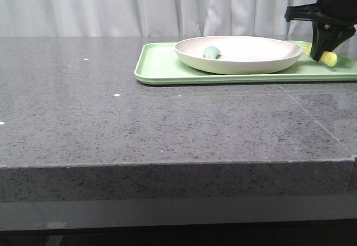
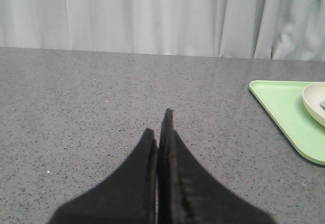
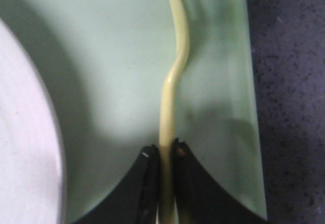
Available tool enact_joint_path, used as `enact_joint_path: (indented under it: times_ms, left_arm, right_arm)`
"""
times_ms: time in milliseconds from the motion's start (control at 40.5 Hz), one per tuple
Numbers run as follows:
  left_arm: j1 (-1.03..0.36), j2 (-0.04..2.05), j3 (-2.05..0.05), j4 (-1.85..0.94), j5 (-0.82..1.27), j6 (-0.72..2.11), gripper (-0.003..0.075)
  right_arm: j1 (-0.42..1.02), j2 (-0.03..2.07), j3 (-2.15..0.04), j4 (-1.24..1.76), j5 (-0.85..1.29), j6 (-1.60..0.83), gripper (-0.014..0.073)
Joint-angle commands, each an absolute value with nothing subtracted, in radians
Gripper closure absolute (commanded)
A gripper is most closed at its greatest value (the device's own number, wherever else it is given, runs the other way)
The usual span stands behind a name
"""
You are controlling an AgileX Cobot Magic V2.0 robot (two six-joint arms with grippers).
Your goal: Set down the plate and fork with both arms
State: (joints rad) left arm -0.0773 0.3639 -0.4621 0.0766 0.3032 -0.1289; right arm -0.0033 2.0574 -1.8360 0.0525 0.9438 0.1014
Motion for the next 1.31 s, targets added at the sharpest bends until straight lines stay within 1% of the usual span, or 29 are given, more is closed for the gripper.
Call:
enact_joint_path:
  times_ms: [0, 49, 148, 543, 617, 765, 815, 864, 914, 1062, 1160, 1284]
  left_arm:
    - [-0.075, 0.370, -0.489, 0.072, 0.219, -0.128, 0.0738]
    - [-0.075, 0.370, -0.489, 0.072, 0.219, -0.128, 0.0738]
    - [-0.075, 0.370, -0.489, 0.072, 0.219, -0.128, 0.0738]
    - [-0.075, 0.370, -0.489, 0.072, 0.219, -0.128, 0.0738]
    - [-0.075, 0.370, -0.489, 0.072, 0.219, -0.128, 0.0738]
    - [-0.075, 0.370, -0.489, 0.072, 0.219, -0.128, 0.0738]
    - [-0.075, 0.370, -0.489, 0.072, 0.219, -0.128, 0.0738]
    - [-0.075, 0.370, -0.489, 0.072, 0.219, -0.128, 0.0738]
    - [-0.075, 0.370, -0.489, 0.072, 0.219, -0.128, 0.0738]
    - [-0.075, 0.370, -0.489, 0.072, 0.219, -0.128, 0.0738]
    - [-0.075, 0.370, -0.489, 0.072, 0.219, -0.128, 0.0738]
    - [-0.075, 0.370, -0.489, 0.072, 0.219, -0.128, 0.0738]
  right_arm:
    - [-0.009, 1.995, -1.866, 0.046, 0.918, 0.089, 0.0390]
    - [-0.009, 1.994, -1.866, 0.046, 0.918, 0.089, 0.0361]
    - [-0.009, 1.984, -1.872, 0.046, 0.923, 0.089, 0.0334]
    - [-0.009, 1.840, -1.927, 0.046, 0.962, 0.089, 0.0345]
    - [-0.009, 1.807, -1.927, 0.046, 0.968, 0.088, 0.0402]
    - [-0.009, 1.751, -1.927, 0.046, 0.980, 0.088, 0.0617]
    - [-0.009, 1.731, -1.927, 0.046, 0.984, 0.088, 0.0678]
    - [-0.009, 1.716, -1.926, 0.046, 0.985, 0.088, 0.0722]
    - [-0.009, 1.697, -1.922, 0.046, 0.986, 0.086, 0.0711]
    - [0.002, 1.614, -1.862, 0.046, 0.979, 0.043, 0.0711]
    - [0.015, 1.529, -1.763, 0.046, 0.934, 0.025, 0.0711]
    - [0.034, 1.388, -1.569, 0.046, 0.826, -0.011, 0.0711]
